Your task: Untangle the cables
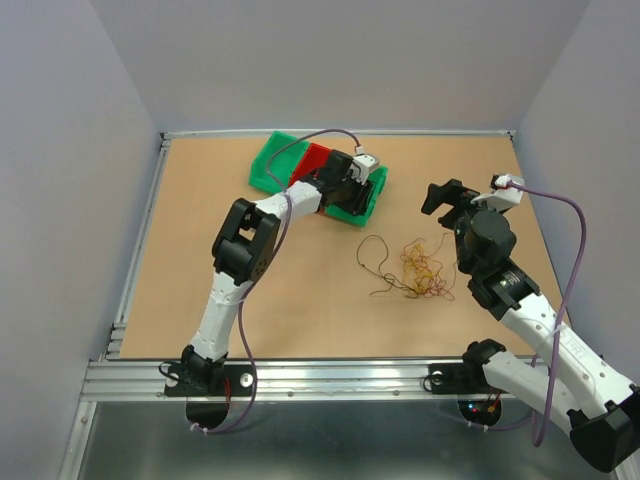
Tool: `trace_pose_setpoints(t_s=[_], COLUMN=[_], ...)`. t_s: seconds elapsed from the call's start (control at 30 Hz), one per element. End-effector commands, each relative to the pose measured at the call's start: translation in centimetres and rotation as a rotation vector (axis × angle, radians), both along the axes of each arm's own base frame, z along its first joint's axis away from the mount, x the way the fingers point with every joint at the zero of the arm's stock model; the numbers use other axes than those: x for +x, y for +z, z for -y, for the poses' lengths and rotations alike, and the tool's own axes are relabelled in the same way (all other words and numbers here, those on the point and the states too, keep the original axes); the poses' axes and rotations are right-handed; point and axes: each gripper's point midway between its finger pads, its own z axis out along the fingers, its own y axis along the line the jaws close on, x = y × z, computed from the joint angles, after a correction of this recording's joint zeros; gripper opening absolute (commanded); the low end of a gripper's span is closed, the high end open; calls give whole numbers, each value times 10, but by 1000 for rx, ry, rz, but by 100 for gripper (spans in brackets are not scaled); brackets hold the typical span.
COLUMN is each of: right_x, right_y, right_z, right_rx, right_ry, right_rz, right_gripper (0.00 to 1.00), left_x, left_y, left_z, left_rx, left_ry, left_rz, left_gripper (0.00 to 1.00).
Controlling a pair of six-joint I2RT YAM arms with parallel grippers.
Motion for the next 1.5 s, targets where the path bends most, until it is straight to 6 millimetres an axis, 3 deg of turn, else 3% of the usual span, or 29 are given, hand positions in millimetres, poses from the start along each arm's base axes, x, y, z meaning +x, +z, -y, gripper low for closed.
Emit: trace_pose_setpoints(t_s=[0.0,0.17,0.2,0.4,0.5,0.6,0.7,0.77,0.8,0.97,1.3,1.47], right_x=[0,2,2,0,-1,-1,-3,-7,-10,-21,-22,-21], right_y=[10,8,8,8,9,7,9,10,14,21,20,19], right_z=[-3,-6,-5,-5,-6,-6,-2,1,3,6,5,3], right_rx=[8,-3,-4,-5,-8,-19,-16,-13,-8,5,-8,-14], right_ry=[14,27,25,28,34,36,25,19,17,34,47,53], right_rz=[37,27,25,25,26,16,21,27,41,71,65,60], right_gripper=[100,100,100,100,100,100,100,100,100,100,100,100], left_x=[-4,-25,-27,-38,-47,-75,-122,-142,-150,-177,-224,-238], left_y=[89,116,129,141,137,134,107,96,86,77,107,99], left_z=[-4,-8,-12,-31,-33,-19,-5,4,2,9,15,24], left_rx=[-73,-23,-11,75,110,152,226,250,275,237,57,40], left_ry=[-10,-6,1,61,40,-72,-221,-283,-319,-486,-695,-738], left_rz=[142,212,245,311,298,305,298,307,309,321,358,361], left_gripper=[56,63,63,61,62,70,77,84,98,99,99,99])
